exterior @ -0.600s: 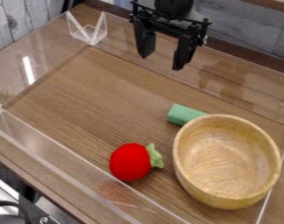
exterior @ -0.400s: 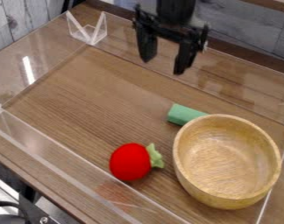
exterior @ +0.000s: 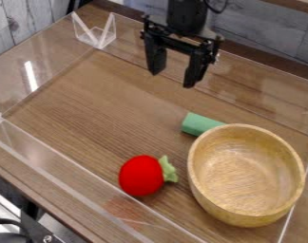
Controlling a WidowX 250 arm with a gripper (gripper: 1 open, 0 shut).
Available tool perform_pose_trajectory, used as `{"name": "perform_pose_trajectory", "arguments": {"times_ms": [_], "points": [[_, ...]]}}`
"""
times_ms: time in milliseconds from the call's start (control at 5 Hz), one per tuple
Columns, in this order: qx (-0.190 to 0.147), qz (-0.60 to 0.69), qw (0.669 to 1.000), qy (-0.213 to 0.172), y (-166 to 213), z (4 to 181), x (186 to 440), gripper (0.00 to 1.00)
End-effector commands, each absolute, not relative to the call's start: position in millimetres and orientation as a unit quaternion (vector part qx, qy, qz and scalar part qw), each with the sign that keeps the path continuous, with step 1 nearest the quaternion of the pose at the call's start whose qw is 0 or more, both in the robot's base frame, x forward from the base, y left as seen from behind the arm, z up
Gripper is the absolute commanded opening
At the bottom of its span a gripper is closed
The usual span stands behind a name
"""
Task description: Move the red fruit to the right
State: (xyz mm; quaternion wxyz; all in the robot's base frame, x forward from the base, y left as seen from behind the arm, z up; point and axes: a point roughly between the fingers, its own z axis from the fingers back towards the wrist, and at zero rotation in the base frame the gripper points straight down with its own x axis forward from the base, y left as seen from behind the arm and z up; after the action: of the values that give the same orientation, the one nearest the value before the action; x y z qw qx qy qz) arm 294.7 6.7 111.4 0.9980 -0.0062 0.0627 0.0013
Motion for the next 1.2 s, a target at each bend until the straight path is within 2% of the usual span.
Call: {"name": "perform_pose_trajectory", "arguments": {"times_ms": [0, 200, 800, 1000], "points": [[-0.003, 0.015, 1.000, 0.004, 11.0, 148.5, 302.2, 1.00], [-0.005, 0.028, 1.000, -0.003, 6.1, 155.6, 304.7, 1.00], [-0.013, 0.050, 0.999, 0.007, 5.7, 153.0, 296.6, 1.00], [-0.015, 0.026, 1.000, 0.008, 4.2, 147.1, 289.7, 1.00]]}}
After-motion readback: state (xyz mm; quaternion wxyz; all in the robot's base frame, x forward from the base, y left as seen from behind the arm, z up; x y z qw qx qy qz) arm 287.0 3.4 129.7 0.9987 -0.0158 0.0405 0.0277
